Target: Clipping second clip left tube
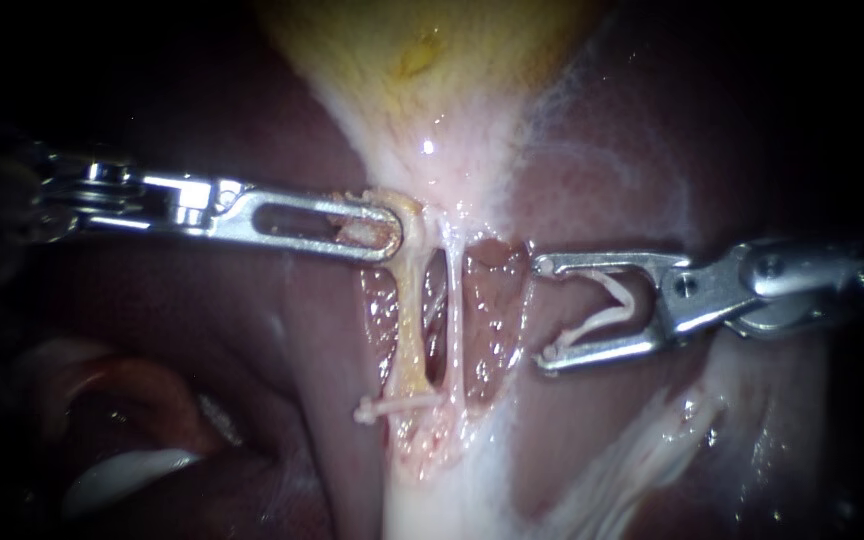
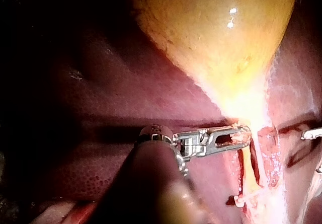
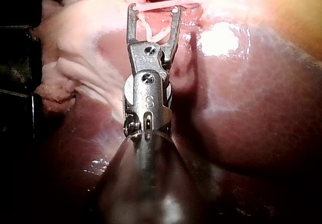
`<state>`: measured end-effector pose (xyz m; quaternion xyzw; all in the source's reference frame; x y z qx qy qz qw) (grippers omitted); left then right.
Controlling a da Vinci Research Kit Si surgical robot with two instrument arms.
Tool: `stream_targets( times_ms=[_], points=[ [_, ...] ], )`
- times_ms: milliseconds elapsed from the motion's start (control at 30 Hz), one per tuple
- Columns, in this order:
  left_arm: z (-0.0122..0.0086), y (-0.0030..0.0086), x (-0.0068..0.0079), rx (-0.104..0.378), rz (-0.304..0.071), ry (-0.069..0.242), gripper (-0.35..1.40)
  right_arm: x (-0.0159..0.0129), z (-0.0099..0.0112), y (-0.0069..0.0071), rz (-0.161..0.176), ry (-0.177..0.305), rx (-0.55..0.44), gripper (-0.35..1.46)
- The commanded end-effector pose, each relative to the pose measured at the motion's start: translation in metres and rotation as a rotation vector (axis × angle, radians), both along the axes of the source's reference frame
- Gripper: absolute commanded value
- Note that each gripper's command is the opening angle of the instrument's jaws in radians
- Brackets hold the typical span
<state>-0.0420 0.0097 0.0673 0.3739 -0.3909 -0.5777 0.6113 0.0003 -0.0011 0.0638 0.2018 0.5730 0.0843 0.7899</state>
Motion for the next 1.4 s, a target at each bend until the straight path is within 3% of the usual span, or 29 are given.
stream_targets(
  times_ms=[33, 200, 500, 900, 1133, 1400],
  points=[
    [-0.0001, 0.0000, 0.0000, 0.000, 0.000, 0.000, -0.35, 0.0000, 0.0000, 0.0000, 0.000, 0.001, 0.000, 0.49],
    [-0.0007, -0.0002, 0.0006, 0.002, 0.002, -0.002, -0.35, 0.0001, 0.0000, 0.0000, -0.002, 0.002, 0.001, 0.49],
    [-0.0040, 0.0005, 0.0031, 0.015, 0.003, -0.007, -0.35, 0.0003, 0.0000, 0.0000, -0.004, 0.004, 0.002, 0.49],
    [-0.0051, 0.0006, 0.0038, 0.016, -0.005, -0.009, -0.35, 0.0021, 0.0006, -0.0008, -0.016, 0.012, 0.002, 0.48],
    [-0.0051, 0.0006, 0.0039, 0.016, -0.005, -0.009, -0.35, 0.0052, 0.0024, -0.0025, -0.023, 0.015, 0.053, 0.45],
    [-0.0052, 0.0004, 0.0039, 0.016, -0.005, -0.008, -0.35, 0.0088, 0.0061, -0.0036, -0.026, -0.018, 0.079, 0.45]
  ],
)
